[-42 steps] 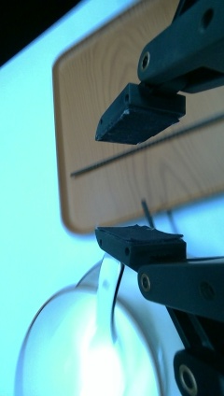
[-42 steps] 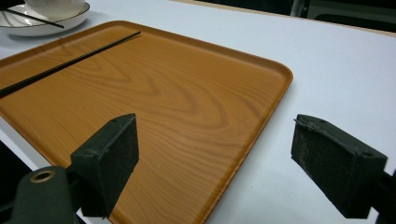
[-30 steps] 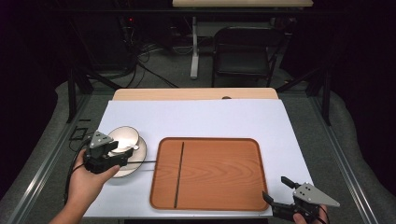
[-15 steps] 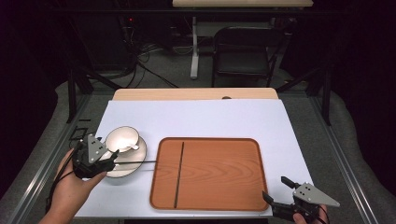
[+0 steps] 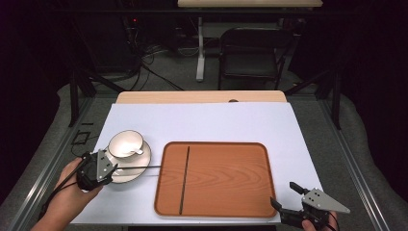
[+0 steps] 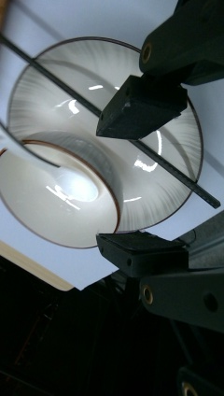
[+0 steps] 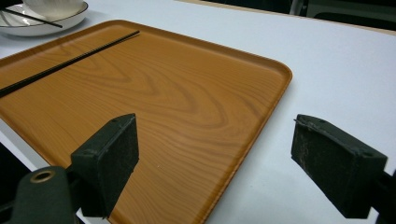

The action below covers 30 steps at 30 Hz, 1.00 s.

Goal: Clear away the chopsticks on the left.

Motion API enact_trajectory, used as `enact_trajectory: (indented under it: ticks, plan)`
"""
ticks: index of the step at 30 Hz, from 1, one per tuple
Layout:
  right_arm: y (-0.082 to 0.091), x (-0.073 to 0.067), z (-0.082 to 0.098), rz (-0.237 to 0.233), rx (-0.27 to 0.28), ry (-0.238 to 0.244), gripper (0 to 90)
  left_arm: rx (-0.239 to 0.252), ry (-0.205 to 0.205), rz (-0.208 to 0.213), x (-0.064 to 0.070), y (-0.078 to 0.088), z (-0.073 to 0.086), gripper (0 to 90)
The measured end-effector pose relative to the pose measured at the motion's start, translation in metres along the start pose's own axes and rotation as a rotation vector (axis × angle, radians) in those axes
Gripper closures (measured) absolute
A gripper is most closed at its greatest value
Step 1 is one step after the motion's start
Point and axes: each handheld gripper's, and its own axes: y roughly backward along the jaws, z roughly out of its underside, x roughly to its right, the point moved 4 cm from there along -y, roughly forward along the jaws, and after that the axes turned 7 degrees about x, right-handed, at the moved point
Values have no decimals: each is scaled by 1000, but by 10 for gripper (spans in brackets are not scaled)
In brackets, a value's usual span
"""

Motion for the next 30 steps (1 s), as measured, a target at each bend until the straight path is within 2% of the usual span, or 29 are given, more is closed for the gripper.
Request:
enact_trajectory:
  ticks: [1, 5, 6, 8, 17, 25, 30]
  plan:
    - [0, 0, 0, 1, 0, -1, 145, -9, -27, 7, 2, -1, 2, 428]
    - [0, 0, 0, 1, -1, 0, 145, -32, -77, 35, 8, -8, 10, 484]
    - [0, 0, 0, 1, -1, -1, 145, -45, -108, 39, 10, -10, 12, 494]
    - [0, 0, 0, 1, -1, 1, 145, -59, -135, 48, 12, -13, 16, 506]
    - [0, 0, 0, 0, -1, -2, 145, -84, -199, 67, 21, -30, 26, 556]
    - [0, 0, 0, 0, -1, 0, 145, -105, -292, 76, 26, -43, 30, 581]
    - [0, 0, 0, -1, 0, 0, 145, -105, -318, 78, 29, -50, 31, 612]
